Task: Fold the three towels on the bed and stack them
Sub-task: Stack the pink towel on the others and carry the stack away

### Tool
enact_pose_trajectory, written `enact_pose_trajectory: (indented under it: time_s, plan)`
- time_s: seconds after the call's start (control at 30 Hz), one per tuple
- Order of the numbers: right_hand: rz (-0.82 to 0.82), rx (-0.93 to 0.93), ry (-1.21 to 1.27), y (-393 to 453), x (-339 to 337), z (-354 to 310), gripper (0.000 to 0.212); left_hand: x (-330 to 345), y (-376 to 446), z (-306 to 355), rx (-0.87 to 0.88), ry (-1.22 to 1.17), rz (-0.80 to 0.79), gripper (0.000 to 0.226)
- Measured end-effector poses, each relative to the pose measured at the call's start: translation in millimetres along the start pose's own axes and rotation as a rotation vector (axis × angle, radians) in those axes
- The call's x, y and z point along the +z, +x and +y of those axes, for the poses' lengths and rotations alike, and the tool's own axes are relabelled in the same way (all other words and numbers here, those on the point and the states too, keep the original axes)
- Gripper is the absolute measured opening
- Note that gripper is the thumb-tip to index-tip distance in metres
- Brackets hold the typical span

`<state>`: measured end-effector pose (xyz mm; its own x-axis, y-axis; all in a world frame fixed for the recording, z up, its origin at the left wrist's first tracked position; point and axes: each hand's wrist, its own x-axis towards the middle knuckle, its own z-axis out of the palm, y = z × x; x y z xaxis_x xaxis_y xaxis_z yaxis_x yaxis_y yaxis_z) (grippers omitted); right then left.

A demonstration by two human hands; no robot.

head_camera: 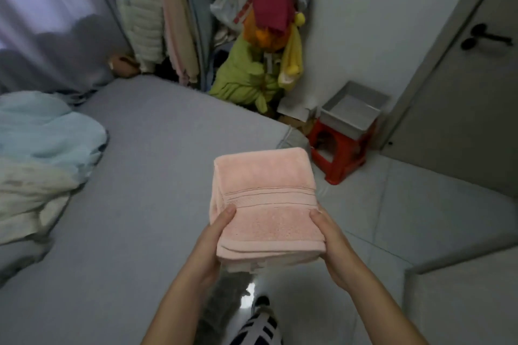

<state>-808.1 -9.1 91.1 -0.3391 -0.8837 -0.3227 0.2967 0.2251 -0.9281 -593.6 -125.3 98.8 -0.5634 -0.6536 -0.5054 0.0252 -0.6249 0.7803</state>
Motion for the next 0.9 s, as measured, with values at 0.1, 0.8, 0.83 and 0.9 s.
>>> enact_pose_trajectory:
  time_s: [0.1, 0.8, 0.83, 0.9]
  plan:
    - [0.109, -0.042, 0.047, 30, -56, -22, 0.056, 53, 70, 16, -0.024, 0.055, -0.099, 0.049]
    - [0.360, -0.010, 0.292, 287, -477, -155, 0.071, 441, 490, 64, -0.167, 0.232, -0.311, 0.064]
    - [0.350, 0.014, 0.288, 299, -495, -163, 0.068, 454, 505, 61, -0.190, 0.219, -0.304, 0.064]
    - [0.326, 0.019, 0.222, 322, -530, -177, 0.065, 476, 532, 59, -0.210, 0.216, -0.281, 0.064]
